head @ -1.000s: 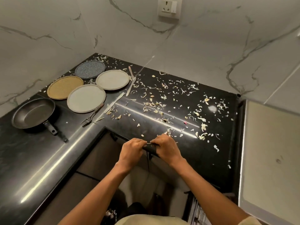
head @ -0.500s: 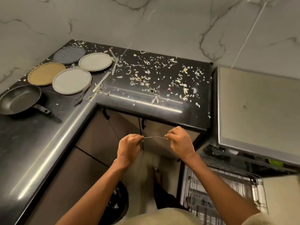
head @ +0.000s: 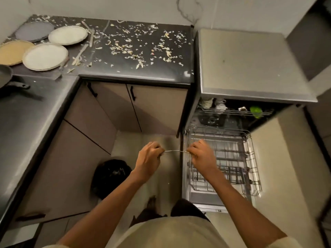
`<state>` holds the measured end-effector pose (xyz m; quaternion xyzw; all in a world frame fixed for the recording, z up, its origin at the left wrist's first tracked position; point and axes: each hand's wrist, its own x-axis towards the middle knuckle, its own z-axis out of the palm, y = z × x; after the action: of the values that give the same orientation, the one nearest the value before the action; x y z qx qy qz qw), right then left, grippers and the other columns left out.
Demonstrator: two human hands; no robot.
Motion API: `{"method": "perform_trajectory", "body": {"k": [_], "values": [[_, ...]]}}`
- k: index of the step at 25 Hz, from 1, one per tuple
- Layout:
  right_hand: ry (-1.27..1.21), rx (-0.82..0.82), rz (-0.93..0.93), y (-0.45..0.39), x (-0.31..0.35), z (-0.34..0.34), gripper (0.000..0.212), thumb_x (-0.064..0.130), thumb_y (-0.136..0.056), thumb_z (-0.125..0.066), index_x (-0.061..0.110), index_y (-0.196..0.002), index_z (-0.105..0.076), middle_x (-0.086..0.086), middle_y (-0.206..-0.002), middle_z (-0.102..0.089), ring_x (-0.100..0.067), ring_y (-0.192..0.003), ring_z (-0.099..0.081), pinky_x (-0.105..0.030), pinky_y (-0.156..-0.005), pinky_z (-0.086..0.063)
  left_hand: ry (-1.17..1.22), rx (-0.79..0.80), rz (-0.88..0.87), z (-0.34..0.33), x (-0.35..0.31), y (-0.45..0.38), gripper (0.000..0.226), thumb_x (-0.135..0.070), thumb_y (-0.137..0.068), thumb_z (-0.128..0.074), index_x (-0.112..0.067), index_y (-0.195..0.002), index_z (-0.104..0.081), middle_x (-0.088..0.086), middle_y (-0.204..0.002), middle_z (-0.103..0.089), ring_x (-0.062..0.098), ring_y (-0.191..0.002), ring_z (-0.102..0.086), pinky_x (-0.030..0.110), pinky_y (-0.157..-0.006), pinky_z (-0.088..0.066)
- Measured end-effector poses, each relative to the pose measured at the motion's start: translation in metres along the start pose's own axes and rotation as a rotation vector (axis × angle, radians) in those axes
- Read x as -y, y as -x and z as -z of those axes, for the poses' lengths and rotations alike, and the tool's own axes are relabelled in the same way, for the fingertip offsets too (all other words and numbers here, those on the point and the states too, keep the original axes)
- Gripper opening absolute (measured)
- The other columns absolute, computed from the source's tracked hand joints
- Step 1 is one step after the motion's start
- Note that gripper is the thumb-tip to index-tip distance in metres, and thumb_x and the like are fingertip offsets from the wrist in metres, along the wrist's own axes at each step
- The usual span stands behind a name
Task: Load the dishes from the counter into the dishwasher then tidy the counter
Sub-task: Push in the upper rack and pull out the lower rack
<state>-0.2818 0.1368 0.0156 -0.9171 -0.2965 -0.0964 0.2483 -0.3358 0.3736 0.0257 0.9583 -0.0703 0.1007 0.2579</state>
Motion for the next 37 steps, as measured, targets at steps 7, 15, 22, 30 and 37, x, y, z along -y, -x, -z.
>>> {"method": "perform_trajectory", "body": {"k": [7,15,22,30,37], "values": [[0.043,0.016,-0.105,0.152,-0.056,0.053,0.027,-0.011,-0.064,-0.079,0.009,-0.081,-0.077,-0.003,-0.079,-0.066,-0.025,-0.075,-0.058,-0.035,-0.06,-0.049,0.014,0.088,-0.074,-0.074,-0.118,0.059,0.019,0.008,-0.071,-0.078,-0.009,-0.077,-0.077,0.001,-0.077,-0.063,0.019,-0.07,-0.059,0.024,-0.052,-0.043],[0.109,0.108,-0.167,0.299,-0.127,0.122,0.039,-0.021,-0.053,-0.075,0.006,-0.08,-0.079,-0.005,-0.078,-0.068,-0.028,-0.073,-0.06,-0.035,-0.061,-0.052,0.078,0.239,-0.043,-0.179,-0.25,0.13,0.022,0.009,-0.074,-0.074,-0.007,-0.088,-0.078,0.003,-0.083,-0.064,0.024,-0.074,-0.063,0.035,-0.053,-0.054],[0.114,0.168,-0.273,0.326,-0.184,0.128,0.043,-0.022,-0.051,-0.075,0.006,-0.083,-0.08,-0.005,-0.078,-0.069,-0.026,-0.073,-0.059,-0.034,-0.059,-0.053,0.064,0.373,-0.052,-0.228,-0.286,0.097,0.023,0.012,-0.072,-0.074,-0.008,-0.084,-0.078,0.003,-0.079,-0.065,0.022,-0.069,-0.062,0.034,-0.053,-0.054],[0.063,0.231,-0.387,0.29,-0.271,0.094,0.038,-0.024,-0.055,-0.075,0.002,-0.082,-0.079,-0.008,-0.077,-0.071,-0.029,-0.074,-0.062,-0.035,-0.058,-0.055,0.083,0.501,0.02,-0.297,-0.272,0.019,0.024,0.012,-0.076,-0.069,-0.005,-0.091,-0.078,0.005,-0.084,-0.068,0.024,-0.074,-0.065,0.031,-0.055,-0.052],[0.043,0.234,-0.434,0.273,-0.354,0.043,0.036,-0.024,-0.059,-0.073,0.002,-0.081,-0.079,-0.007,-0.078,-0.071,-0.025,-0.076,-0.06,-0.029,-0.064,-0.048,0.07,0.581,0.097,-0.383,-0.244,-0.027,0.025,0.008,-0.078,-0.069,-0.008,-0.095,-0.078,0.004,-0.086,-0.066,0.025,-0.077,-0.065,0.034,-0.058,-0.054]]}}
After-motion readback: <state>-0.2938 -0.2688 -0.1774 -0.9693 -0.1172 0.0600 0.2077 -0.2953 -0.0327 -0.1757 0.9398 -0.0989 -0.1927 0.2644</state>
